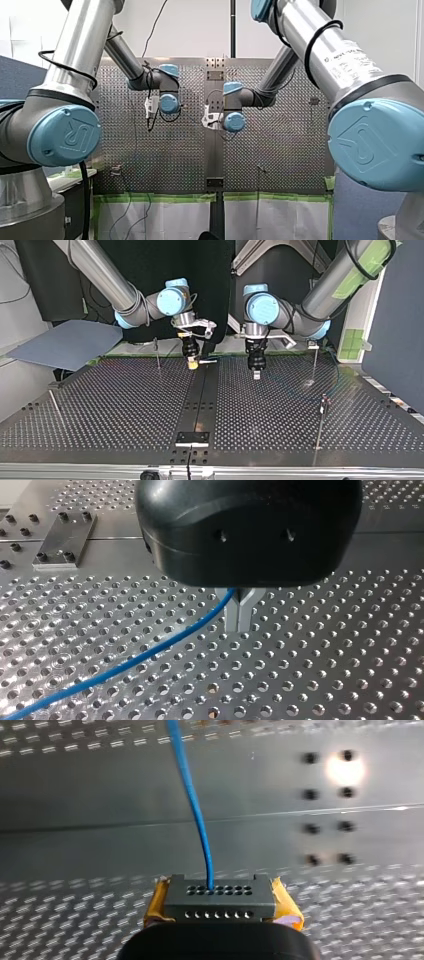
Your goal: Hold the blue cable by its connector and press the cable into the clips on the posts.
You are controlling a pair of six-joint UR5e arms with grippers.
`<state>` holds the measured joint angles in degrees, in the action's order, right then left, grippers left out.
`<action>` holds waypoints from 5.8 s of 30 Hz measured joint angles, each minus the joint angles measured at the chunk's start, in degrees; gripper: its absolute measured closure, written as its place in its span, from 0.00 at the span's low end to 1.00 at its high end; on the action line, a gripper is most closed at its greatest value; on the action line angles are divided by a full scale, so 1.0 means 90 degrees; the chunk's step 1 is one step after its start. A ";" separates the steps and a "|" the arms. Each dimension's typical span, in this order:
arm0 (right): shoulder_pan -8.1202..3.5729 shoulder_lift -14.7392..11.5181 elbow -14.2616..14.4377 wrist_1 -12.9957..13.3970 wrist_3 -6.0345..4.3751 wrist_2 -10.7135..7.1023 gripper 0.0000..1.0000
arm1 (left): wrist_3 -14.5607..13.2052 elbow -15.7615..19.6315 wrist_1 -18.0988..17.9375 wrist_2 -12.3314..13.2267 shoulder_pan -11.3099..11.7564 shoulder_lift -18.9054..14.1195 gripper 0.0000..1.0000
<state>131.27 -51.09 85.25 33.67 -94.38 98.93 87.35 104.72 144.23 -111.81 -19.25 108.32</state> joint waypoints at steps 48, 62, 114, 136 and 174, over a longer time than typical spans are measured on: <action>-0.0164 0.0695 0.1965 0.1082 -0.0136 0.0596 1.00 | 0.0318 0.0923 -0.2031 0.0461 -0.0357 0.1279 1.00; -0.0254 0.1285 0.1967 0.1410 -0.0572 0.0599 1.00 | 0.0354 0.0931 -0.2541 0.0234 -0.0710 0.2011 1.00; -0.2313 0.1325 0.2848 0.2867 -0.1075 -0.0539 1.00 | 0.1439 -0.0652 -0.2999 -0.0093 -0.2065 0.4004 1.00; -0.3017 0.1743 0.2817 0.3343 -0.1407 -0.0788 1.00 | 0.1679 -0.1800 -0.2561 -0.0162 -0.2391 0.4517 1.00; -0.3618 0.1744 0.2142 0.2831 -0.1416 -0.1702 1.00 | 0.1099 -0.2856 -0.2092 -0.0462 -0.2535 0.4917 1.00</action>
<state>98.71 -35.39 104.54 59.15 -107.13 83.61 97.24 79.02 125.40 -115.96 -42.06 152.57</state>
